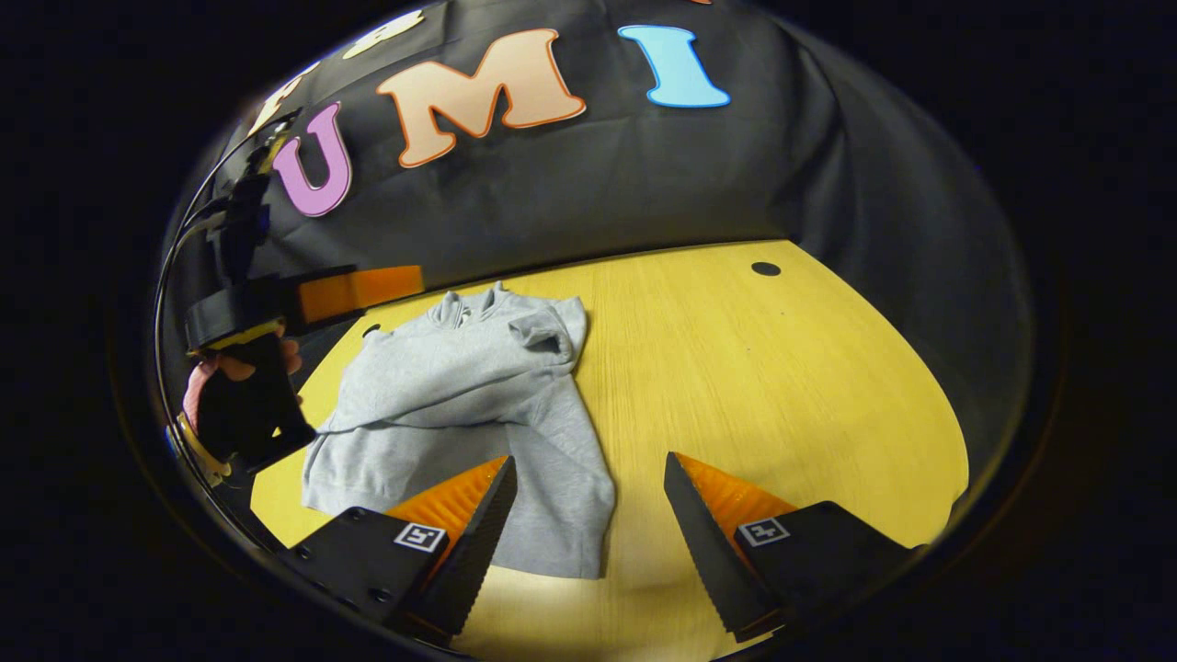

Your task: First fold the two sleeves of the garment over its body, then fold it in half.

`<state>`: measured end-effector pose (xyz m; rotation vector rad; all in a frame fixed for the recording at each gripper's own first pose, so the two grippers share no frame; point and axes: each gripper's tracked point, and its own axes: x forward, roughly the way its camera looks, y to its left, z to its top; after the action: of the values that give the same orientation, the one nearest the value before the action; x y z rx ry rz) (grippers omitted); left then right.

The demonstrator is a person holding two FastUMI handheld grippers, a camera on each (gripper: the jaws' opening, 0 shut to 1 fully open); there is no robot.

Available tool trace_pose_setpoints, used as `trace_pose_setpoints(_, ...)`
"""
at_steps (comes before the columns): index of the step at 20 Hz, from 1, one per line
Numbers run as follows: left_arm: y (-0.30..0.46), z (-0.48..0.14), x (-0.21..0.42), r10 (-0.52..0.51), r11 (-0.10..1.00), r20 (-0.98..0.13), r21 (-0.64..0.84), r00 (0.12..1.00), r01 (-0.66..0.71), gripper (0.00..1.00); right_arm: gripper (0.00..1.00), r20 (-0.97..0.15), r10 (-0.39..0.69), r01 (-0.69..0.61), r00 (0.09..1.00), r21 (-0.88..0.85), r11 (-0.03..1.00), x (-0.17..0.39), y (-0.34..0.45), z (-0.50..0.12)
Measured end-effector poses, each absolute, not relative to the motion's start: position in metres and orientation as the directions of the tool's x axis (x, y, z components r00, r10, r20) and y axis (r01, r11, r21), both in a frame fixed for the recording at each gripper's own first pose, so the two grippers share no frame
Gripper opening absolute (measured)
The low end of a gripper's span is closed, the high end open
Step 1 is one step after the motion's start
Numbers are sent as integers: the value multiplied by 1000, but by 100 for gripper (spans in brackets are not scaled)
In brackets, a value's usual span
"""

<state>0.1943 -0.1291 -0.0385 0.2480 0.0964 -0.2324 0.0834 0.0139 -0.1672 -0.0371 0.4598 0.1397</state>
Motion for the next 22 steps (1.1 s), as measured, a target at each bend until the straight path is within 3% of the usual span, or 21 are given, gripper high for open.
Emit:
trace_pose_setpoints(10,36,-100,104,97,993,-207,88,973,-80,95,99,-521,153,-179,840,0,984,64,32,-222)
trace_pose_setpoints(15,82,-154,63,177,984,-303,78,936,-160,96,96,-550,144,-185,823,-19,983,61,35,-245)
trace_pose_setpoints(22,96,-204,40,188,982,-405,99,895,-162,96,99,-568,120,-179,814,-49,983,68,36,-265)
